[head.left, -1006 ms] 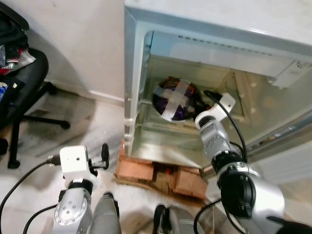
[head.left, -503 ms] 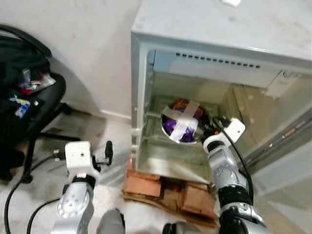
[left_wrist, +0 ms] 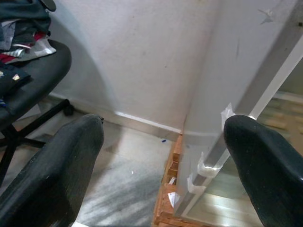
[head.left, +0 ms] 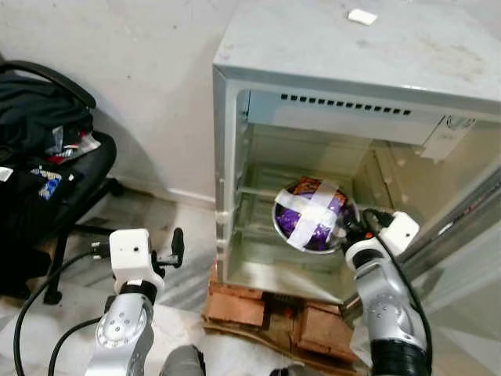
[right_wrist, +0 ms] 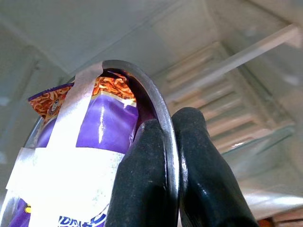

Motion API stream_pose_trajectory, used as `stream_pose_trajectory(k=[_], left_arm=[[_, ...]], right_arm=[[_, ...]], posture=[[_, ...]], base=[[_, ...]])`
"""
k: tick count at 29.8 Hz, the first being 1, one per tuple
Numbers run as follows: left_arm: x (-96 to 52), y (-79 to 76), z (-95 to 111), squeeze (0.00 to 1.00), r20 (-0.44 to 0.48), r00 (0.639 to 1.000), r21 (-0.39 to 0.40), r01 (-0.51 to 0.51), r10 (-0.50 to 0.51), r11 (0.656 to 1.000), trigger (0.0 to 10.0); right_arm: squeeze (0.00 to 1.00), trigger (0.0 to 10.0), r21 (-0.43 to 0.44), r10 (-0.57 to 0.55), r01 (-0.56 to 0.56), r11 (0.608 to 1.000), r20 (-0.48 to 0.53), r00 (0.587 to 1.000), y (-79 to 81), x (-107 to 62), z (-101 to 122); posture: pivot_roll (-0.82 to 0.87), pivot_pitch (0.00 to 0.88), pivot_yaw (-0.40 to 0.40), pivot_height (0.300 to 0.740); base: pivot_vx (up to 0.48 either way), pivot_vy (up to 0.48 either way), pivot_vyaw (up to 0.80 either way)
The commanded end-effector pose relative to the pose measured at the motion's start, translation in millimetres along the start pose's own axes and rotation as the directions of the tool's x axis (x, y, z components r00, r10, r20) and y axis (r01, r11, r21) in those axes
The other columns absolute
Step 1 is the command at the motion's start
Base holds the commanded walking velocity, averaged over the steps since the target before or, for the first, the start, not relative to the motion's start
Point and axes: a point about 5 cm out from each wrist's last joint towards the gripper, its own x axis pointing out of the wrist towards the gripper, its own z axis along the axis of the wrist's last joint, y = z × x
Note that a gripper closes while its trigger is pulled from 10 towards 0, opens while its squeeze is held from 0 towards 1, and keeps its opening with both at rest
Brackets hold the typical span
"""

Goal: Restocking fridge

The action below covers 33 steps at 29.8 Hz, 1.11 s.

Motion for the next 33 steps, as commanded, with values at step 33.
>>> stream_pose_trajectory(k=[33], left_arm=[[7.9,-1.2,4,0.00,-0.006,1.000,0.003,0.024,-0.024,1.000,10.0]], right_arm=[[0.00,10.0,0.017,-0.040,0.041,0.999,-0.034,0.999,-3.8,-7.9,1]], posture=[[0.14,0.072,-0.038,0.740]], base=[[-0.295,0.000,0.00]])
